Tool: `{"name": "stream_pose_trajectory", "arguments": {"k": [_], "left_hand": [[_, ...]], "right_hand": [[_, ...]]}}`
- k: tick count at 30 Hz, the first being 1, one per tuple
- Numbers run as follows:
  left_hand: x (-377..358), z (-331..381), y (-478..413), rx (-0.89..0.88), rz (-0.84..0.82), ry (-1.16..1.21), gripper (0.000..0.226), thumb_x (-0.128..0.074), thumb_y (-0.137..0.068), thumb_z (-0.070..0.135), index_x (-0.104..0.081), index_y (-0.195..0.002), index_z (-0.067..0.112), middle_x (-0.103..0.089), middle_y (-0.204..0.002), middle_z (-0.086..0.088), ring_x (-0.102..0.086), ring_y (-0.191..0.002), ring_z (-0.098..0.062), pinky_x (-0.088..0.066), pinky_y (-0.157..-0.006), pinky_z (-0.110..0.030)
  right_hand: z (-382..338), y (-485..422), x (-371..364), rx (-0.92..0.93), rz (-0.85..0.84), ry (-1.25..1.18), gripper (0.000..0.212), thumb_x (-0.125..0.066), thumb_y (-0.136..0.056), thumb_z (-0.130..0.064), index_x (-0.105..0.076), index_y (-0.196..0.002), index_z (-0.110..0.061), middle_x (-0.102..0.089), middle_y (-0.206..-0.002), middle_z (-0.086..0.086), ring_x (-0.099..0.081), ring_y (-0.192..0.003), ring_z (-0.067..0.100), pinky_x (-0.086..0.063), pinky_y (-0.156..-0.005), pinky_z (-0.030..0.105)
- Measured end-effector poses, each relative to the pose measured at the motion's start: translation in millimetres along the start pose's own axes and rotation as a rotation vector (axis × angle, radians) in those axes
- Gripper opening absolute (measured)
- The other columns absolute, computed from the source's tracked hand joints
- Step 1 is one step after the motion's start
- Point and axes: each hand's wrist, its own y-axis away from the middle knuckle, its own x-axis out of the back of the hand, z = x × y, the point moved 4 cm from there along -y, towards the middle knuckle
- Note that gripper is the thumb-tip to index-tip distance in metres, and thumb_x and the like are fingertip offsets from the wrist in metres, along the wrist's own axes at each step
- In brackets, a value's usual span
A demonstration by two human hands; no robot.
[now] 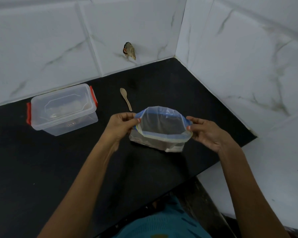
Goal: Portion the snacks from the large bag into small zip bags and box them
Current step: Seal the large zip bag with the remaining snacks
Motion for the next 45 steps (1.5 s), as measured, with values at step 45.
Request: {"name": "stream_pose_trajectory", "arguments": {"k": [45], "left_hand": [[7.7, 16.0, -0.1, -0.287, 0.309, -0.430, 0.021, -0.057, -0.088, 0.008, -0.061, -0.108, 0.009, -0.053, -0.103, 0.005, -0.061, -0.073, -0.005, -0.052, -0.059, -0.014]], "right_hand": [[-16.0, 2.8, 3.1, 0.475, 0.543, 0.684, 0.011, -0.065, -0.082, -0.007, -0.058, -0.087, -0.014, -0.055, -0.076, -0.004, -0.057, -0.056, 0.004, -0.043, -0.044, 0.012]]}}
